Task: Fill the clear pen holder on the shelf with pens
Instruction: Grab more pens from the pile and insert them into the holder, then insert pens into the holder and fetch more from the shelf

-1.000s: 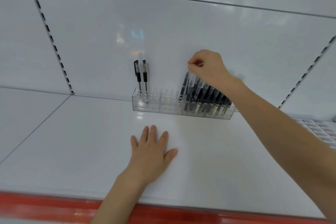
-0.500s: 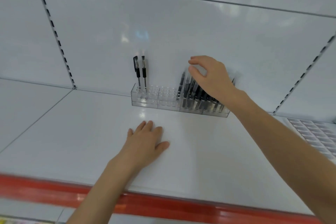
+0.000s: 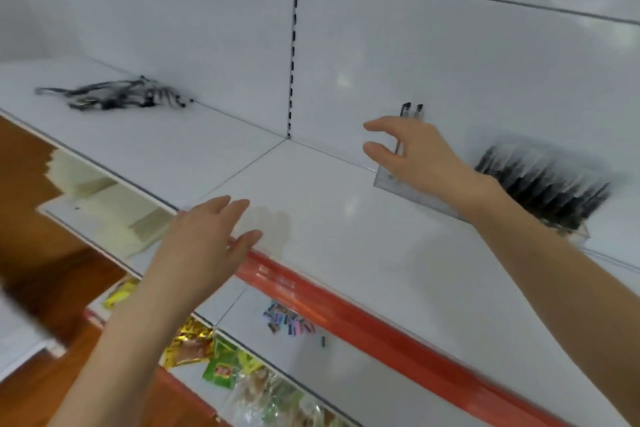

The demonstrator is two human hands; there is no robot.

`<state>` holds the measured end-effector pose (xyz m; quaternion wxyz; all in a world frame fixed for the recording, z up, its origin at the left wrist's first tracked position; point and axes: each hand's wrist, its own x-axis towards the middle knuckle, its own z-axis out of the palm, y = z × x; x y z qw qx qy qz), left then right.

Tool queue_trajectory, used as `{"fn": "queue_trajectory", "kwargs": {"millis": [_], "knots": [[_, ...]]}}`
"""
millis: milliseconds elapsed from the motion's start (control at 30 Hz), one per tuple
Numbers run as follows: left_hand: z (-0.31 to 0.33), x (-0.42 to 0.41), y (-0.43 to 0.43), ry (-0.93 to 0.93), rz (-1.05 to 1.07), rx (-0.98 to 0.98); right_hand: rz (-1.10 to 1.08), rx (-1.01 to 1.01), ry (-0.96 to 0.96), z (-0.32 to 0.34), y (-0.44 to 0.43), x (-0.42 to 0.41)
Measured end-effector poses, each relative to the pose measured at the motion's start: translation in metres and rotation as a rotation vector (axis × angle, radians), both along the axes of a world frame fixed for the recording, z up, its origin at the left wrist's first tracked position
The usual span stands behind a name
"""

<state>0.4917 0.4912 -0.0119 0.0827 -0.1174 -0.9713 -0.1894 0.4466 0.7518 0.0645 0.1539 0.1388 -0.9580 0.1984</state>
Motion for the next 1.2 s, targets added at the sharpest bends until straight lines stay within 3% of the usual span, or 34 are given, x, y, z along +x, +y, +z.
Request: {"fn": "queue_trajectory", "kwargs": {"millis": [200,333,467,700,967,1200], "knots": [[-0.027,0.053,-0.143,-0.058,0.259,0.06,0.285,0.009,-0.023,-0.021,-0.164,-0.019],[-0.051,0.1,-0.239,-0.143,0.463,0.053,0.382,-0.13,-0.112,-0.053,-0.278,0.003],[-0.076,0.144,-0.31,-0.237,0.614,0.053,0.363,-0.27,-0.287,-0.114,-0.351,0.041],[-0.123,0.179,-0.37,-0.409,0.709,0.131,0.178,-0.349,-0.621,-0.222,-0.398,0.095],[-0.171,0.12,-0.429,-0.548,0.7,0.222,0.097,-0.281,-0.78,-0.275,-0.448,0.036],[-0.171,-0.011,-0.496,-0.545,0.631,0.162,0.026,-0.322,-0.699,-0.273,-0.517,-0.074]]}}
